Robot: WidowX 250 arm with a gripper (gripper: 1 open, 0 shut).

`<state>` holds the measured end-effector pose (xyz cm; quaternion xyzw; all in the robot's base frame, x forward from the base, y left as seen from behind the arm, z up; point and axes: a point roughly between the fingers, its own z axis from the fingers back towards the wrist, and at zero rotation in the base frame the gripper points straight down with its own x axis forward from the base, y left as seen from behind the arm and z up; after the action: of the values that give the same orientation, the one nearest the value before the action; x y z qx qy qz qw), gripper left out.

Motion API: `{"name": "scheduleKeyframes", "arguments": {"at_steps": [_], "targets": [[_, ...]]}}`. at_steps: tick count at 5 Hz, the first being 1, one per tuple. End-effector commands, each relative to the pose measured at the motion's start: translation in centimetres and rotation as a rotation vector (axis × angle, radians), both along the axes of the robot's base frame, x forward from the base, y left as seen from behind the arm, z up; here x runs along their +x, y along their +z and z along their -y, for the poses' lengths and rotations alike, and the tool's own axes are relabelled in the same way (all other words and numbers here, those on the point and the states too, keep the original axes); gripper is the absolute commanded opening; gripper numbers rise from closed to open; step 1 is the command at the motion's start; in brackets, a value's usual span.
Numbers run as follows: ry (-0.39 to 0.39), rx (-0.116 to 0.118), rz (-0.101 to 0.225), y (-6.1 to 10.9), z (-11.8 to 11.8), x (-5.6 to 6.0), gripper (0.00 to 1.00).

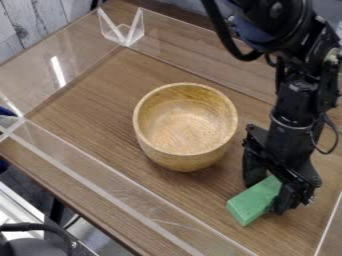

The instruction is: Put the green block in the brown bowl

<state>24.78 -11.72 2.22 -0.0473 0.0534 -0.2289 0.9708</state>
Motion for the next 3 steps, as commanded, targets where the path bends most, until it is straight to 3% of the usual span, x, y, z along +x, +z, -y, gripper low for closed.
{"name": "scheduleKeyframes", "arguments": {"at_steps": [1, 3], "targets": [[0.006, -0.019, 0.037, 0.84, 0.03, 0.67, 1.00], [0.003, -0.025, 0.049, 0.87, -0.03, 0.93, 1.00]]}}
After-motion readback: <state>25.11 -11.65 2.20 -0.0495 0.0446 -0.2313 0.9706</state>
